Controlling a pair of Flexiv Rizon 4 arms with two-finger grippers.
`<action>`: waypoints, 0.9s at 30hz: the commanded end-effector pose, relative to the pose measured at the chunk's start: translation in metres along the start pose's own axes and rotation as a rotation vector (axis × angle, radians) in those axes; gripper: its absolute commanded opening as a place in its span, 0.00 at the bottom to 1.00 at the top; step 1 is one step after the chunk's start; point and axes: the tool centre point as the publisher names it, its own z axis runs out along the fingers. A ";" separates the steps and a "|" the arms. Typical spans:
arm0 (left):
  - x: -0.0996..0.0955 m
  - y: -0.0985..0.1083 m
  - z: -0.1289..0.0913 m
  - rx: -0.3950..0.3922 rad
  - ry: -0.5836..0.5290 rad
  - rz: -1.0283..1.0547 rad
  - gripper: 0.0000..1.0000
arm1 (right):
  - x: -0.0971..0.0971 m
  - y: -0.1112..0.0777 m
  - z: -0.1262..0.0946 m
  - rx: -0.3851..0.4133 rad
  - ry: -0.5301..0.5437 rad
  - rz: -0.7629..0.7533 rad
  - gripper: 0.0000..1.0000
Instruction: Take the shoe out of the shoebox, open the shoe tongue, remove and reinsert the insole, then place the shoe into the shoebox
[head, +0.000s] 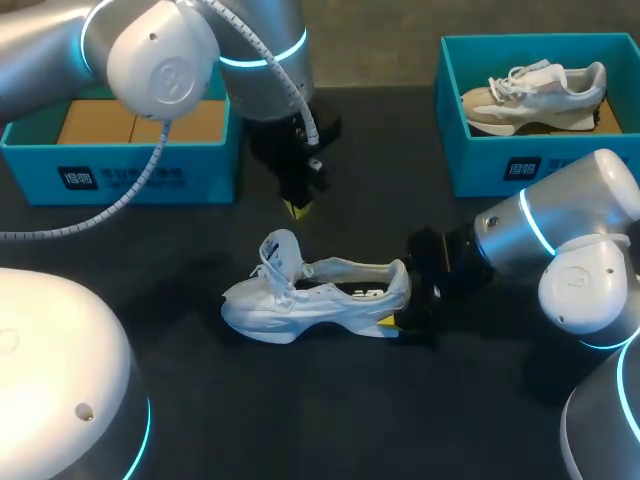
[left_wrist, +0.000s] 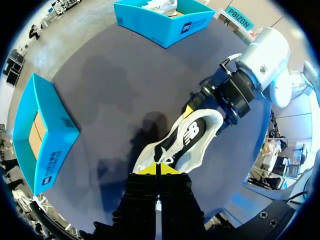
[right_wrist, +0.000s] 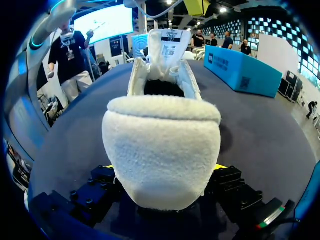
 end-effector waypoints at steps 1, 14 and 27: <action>0.000 -0.001 0.000 -0.003 -0.001 0.000 0.00 | -0.002 -0.001 0.004 0.002 -0.001 0.000 0.00; 0.032 0.002 0.016 -0.030 0.077 0.367 0.00 | -0.002 -0.001 0.004 0.002 -0.001 0.000 0.00; 0.047 0.007 0.029 -0.077 0.102 0.609 0.00 | -0.002 -0.001 0.004 0.002 -0.001 0.000 0.00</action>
